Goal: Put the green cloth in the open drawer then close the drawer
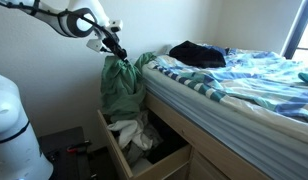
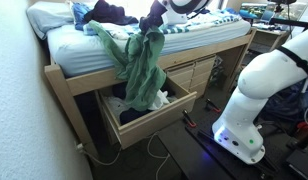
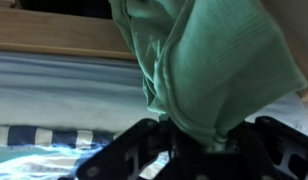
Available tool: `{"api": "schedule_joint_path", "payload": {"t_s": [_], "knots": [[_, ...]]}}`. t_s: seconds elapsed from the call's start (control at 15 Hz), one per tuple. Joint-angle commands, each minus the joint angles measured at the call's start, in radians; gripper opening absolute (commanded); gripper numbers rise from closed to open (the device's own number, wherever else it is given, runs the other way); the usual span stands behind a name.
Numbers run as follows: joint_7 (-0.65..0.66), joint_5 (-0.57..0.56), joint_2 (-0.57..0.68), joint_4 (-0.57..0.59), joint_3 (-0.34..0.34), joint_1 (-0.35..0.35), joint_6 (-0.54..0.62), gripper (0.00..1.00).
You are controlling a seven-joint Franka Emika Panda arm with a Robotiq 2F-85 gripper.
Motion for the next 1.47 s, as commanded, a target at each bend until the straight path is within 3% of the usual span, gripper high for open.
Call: {"api": "schedule_joint_path", "payload": {"t_s": [0.0, 0.33, 1.2, 1.27, 1.4], "knots": [[-0.069, 0.05, 0.087, -0.013, -0.043, 0.066, 0.036, 0.06], [-0.121, 0.14, 0.224, -0.036, -0.066, 0.116, 0.07, 0.06], [-0.139, 0.229, 0.463, -0.007, -0.02, 0.106, 0.044, 0.06], [-0.104, 0.199, 0.447, -0.024, -0.012, 0.09, 0.047, 0.22], [-0.104, 0.199, 0.459, -0.019, -0.006, 0.09, 0.047, 0.22]]}}
